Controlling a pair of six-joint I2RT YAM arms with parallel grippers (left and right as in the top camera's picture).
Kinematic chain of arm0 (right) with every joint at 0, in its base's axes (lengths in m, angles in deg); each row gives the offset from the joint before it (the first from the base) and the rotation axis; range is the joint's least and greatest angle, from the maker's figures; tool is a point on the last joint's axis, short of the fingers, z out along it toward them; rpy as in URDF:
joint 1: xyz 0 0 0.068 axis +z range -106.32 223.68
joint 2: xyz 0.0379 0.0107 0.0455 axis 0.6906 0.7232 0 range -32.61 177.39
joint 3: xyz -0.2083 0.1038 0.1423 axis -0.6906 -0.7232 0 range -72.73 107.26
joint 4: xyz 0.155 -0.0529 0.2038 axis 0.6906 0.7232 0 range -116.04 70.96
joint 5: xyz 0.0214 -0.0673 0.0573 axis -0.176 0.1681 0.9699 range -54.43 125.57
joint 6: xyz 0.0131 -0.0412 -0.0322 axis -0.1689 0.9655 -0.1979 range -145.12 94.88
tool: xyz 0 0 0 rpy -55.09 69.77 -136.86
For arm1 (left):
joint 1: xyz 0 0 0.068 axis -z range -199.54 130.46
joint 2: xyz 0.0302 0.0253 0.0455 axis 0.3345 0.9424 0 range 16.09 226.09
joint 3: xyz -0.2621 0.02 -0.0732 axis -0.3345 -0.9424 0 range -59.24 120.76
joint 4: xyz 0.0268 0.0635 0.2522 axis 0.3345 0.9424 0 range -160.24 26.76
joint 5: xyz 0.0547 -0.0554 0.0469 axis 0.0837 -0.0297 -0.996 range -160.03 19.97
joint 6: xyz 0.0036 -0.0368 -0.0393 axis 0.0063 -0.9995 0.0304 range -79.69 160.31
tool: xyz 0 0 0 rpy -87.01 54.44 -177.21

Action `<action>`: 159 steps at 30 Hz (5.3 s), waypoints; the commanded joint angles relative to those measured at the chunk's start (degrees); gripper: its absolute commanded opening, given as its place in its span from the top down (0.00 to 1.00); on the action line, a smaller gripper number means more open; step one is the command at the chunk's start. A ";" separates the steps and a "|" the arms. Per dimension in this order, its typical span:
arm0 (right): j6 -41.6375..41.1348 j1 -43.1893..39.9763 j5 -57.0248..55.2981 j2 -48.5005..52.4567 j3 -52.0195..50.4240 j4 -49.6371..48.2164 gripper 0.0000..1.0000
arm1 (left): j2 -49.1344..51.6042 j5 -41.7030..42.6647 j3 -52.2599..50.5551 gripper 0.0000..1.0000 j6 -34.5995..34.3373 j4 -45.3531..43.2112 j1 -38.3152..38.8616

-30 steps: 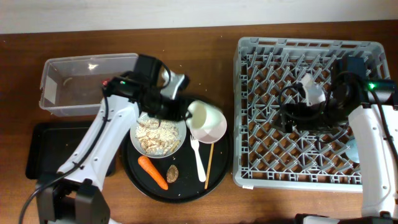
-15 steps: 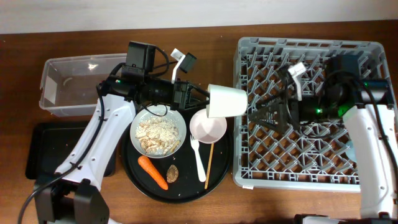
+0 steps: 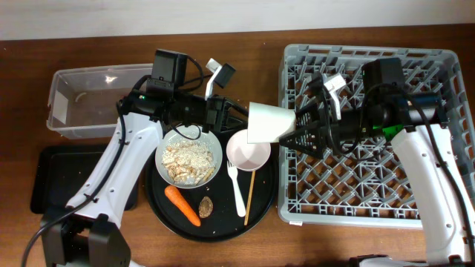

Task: Sort waste into correct bins and load items into the dishwasher rack
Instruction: 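Hand the white cup from the left gripper to the right gripper, then place the white cup upside down in the rack with right gripper, then reach the right gripper to the pink bowl and lift it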

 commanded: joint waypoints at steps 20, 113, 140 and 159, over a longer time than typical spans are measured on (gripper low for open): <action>0.61 0.70 3.08 -0.15 0.87 -4.61 0.61 | -1.53 -7.37 0.68 0.69 0.26 1.66 0.22; -31.45 25.62 -62.47 11.30 6.32 -3.78 0.00 | -1.53 -75.12 0.66 0.37 -7.61 39.01 -23.02; -39.93 27.65 -75.36 32.81 6.32 -11.23 0.65 | -1.53 -75.32 0.66 0.36 -8.22 38.49 -23.69; -41.05 27.45 -88.87 27.52 26.16 3.67 0.96 | -1.53 -75.32 0.66 0.35 -8.22 38.27 -23.69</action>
